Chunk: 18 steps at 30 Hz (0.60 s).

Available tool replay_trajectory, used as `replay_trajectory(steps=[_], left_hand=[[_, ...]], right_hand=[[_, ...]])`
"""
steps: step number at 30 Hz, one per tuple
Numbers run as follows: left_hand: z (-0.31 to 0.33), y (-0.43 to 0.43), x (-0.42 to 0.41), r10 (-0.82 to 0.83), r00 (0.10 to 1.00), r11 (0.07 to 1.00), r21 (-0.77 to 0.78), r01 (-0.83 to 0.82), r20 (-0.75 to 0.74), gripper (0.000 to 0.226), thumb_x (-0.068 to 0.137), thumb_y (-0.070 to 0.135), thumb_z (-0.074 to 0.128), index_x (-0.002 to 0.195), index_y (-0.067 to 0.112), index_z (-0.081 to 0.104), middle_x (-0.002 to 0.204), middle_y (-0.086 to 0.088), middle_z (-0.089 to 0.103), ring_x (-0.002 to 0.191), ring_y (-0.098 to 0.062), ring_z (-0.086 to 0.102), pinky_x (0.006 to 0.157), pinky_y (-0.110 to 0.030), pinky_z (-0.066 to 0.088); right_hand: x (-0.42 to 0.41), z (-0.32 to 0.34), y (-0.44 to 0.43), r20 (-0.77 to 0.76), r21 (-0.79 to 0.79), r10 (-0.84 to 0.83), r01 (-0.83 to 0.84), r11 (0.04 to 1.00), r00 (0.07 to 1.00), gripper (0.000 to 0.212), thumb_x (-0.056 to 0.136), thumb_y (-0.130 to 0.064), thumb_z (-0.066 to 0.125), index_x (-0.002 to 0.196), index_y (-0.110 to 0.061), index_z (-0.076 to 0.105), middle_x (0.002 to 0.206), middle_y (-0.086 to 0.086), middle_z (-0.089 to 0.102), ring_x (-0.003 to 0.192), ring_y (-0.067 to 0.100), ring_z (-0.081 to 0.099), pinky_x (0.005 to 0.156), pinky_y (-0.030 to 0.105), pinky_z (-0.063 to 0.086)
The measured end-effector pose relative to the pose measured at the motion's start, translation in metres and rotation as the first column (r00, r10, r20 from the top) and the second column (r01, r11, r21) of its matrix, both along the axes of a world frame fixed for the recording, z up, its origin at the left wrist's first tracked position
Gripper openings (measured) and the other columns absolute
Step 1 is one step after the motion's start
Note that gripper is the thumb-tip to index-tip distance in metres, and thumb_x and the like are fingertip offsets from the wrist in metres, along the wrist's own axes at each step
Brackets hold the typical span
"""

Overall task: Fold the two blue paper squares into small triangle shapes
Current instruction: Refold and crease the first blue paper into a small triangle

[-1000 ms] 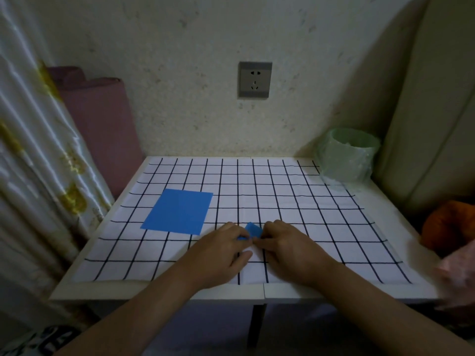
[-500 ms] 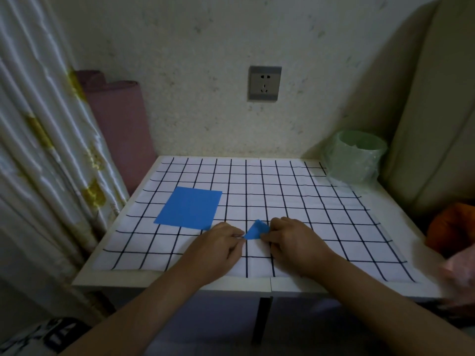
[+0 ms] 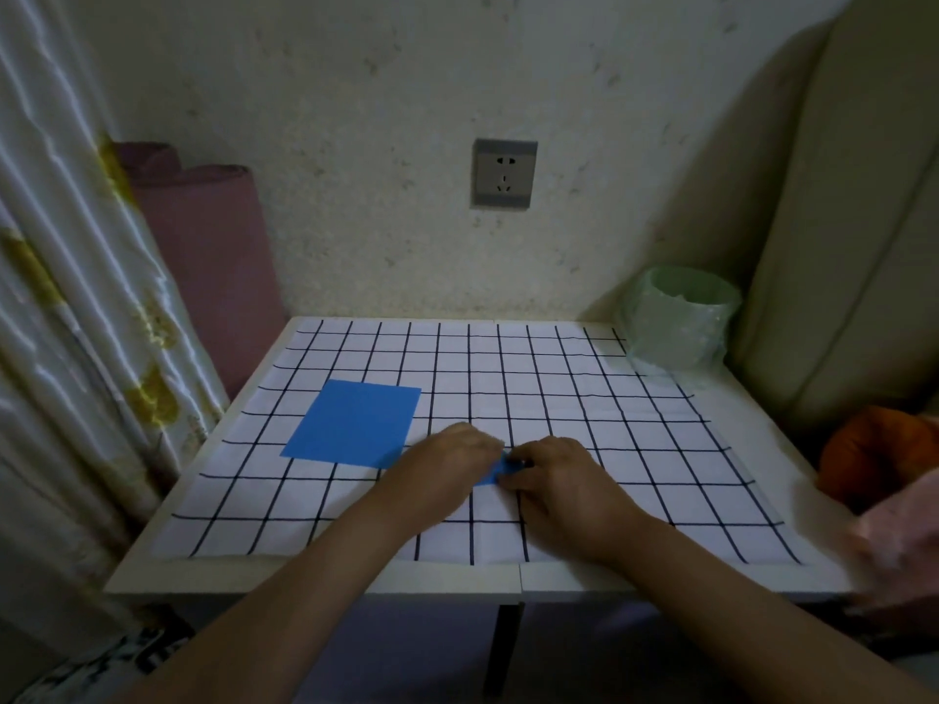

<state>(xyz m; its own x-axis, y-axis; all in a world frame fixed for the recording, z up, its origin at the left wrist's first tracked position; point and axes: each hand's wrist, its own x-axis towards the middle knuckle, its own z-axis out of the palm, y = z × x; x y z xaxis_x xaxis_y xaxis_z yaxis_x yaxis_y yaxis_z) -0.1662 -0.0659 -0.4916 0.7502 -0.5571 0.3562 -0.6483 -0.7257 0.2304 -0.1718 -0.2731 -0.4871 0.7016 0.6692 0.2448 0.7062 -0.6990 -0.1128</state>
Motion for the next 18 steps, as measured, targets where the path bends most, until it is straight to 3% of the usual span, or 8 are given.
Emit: replay_trajectory(steps=[3,7,13,15,18], left_hand=[[-0.004,-0.002,0.009,-0.060,0.996,0.998,0.031,0.062,-0.065,0.029,0.091,-0.002,0.059,0.117,0.004,0.069,0.117,-0.011,0.068,0.110,-0.027,0.059,0.096,-0.040,0.049],[-0.006,0.003,0.011,-0.074,0.996,0.997,-0.003,0.074,-0.048,0.029,0.094,0.006,0.062,0.122,0.009,0.068,0.117,-0.007,0.070,0.106,-0.024,0.061,0.092,-0.039,0.052],[-0.013,0.014,0.001,0.005,1.000,0.994,0.112,-0.003,-0.025,0.043,0.102,0.023,0.050,0.145,0.025,0.046,0.142,0.008,0.054,0.130,-0.019,0.047,0.102,-0.042,0.044],[-0.014,0.014,-0.002,0.042,0.999,0.984,0.172,-0.041,-0.002,0.046,0.103,0.027,0.046,0.148,0.031,0.039,0.147,0.013,0.047,0.135,-0.017,0.041,0.105,-0.041,0.039],[-0.015,0.013,-0.004,0.069,0.998,0.976,0.207,-0.066,-0.006,0.049,0.103,0.027,0.042,0.150,0.035,0.031,0.151,0.014,0.041,0.140,-0.015,0.034,0.109,-0.041,0.032]], right_hand=[[0.002,0.000,-0.002,0.023,-0.038,-0.015,0.016,0.999,1.000,0.035,0.090,-0.028,0.048,0.117,-0.031,0.070,0.111,-0.008,0.069,0.098,0.014,0.058,0.093,0.034,0.041],[0.004,-0.001,-0.004,0.019,0.021,-0.028,0.028,0.999,0.999,0.035,0.085,-0.024,0.052,0.114,-0.030,0.071,0.103,-0.009,0.071,0.091,0.014,0.061,0.088,0.034,0.043],[0.005,-0.004,-0.007,0.032,0.038,-0.019,0.018,0.999,0.999,0.035,0.087,-0.022,0.044,0.109,-0.025,0.071,0.097,-0.010,0.072,0.083,0.014,0.057,0.089,0.035,0.042],[0.003,-0.005,-0.013,0.083,0.037,-0.028,0.025,0.999,0.996,0.037,0.087,-0.025,0.043,0.109,-0.026,0.072,0.092,-0.010,0.073,0.082,0.014,0.058,0.097,0.040,0.044],[0.000,-0.006,-0.024,0.152,-0.015,-0.055,0.058,0.998,0.987,0.038,0.086,-0.031,0.044,0.110,-0.029,0.073,0.098,-0.013,0.074,0.094,0.015,0.063,0.109,0.052,0.034]])
